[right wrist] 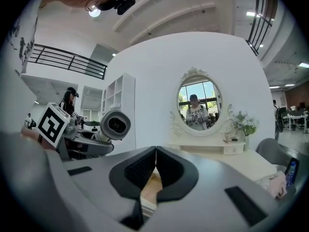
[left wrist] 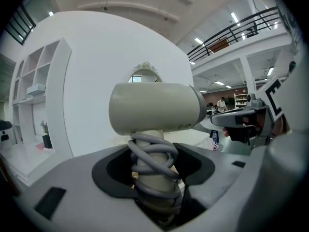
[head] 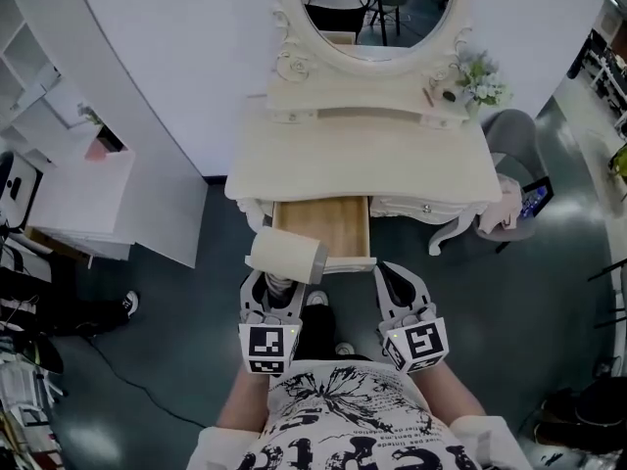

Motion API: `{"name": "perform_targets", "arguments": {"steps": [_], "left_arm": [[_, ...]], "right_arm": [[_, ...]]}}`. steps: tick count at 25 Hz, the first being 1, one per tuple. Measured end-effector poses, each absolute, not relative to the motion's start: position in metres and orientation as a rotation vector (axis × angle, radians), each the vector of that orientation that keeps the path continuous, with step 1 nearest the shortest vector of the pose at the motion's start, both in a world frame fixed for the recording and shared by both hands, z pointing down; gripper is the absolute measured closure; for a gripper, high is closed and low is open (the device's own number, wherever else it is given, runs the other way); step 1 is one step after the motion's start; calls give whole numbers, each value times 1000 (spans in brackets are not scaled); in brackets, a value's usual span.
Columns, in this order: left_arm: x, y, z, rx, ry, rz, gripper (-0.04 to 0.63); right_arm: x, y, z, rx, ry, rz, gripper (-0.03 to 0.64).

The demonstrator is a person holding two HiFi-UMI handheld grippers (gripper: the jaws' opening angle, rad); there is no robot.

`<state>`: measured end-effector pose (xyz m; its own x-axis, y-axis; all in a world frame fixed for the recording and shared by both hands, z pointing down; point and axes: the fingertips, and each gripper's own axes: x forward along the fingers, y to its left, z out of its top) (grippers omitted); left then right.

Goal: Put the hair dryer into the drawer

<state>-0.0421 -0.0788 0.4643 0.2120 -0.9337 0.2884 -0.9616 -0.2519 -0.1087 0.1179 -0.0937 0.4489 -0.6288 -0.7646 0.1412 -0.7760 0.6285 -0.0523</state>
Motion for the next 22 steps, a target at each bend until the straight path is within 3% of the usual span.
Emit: {"name": "perform_targets", "arguments": {"steps": [12,22], "left_arm": [[-60,-239,511,2552,-1608,555,347],[-24,-269,654,2660,-979,1073,347]], "right_arm": [[83,-236,451,1398,-2672,159,600],[78,-302,477,1438,-2602,244,600]]}}
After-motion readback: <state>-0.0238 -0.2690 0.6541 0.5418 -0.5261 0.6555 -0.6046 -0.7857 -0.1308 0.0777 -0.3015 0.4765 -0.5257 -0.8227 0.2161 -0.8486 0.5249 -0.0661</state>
